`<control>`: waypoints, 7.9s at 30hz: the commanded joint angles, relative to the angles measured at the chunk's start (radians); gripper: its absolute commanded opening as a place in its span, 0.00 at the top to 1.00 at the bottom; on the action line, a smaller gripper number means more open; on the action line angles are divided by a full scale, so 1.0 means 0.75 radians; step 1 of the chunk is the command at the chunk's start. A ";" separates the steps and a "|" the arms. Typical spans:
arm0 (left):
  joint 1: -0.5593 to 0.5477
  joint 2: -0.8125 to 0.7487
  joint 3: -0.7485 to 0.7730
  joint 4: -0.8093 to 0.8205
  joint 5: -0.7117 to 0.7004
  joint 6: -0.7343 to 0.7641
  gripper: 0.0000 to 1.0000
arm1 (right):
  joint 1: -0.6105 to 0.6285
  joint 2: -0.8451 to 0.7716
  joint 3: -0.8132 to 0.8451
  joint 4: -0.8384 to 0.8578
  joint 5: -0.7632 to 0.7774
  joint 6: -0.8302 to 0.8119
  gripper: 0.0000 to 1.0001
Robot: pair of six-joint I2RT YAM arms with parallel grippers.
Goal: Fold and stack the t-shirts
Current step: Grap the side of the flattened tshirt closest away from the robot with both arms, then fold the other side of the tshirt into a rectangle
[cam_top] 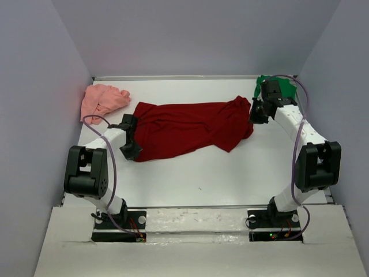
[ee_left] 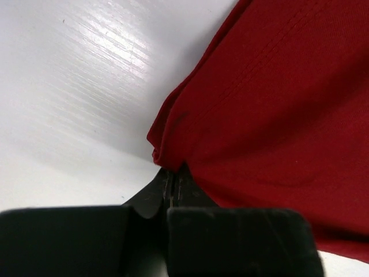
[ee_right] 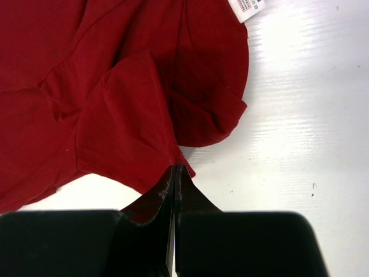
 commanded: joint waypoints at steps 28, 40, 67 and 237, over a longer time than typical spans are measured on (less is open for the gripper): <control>-0.029 -0.545 -0.055 -0.234 0.200 0.038 1.00 | 0.034 -0.933 -0.119 -0.562 0.139 0.213 1.00; -0.029 -0.576 -0.067 -0.252 0.259 0.059 1.00 | 0.034 -1.133 -0.155 -0.744 0.172 0.230 1.00; -0.025 -0.189 0.313 -0.226 0.253 0.143 1.00 | 0.034 -0.710 0.045 -0.567 0.256 0.205 1.00; -0.025 -0.461 0.227 -0.438 0.112 0.036 1.00 | -0.058 -0.082 0.499 -0.458 0.364 -0.004 1.00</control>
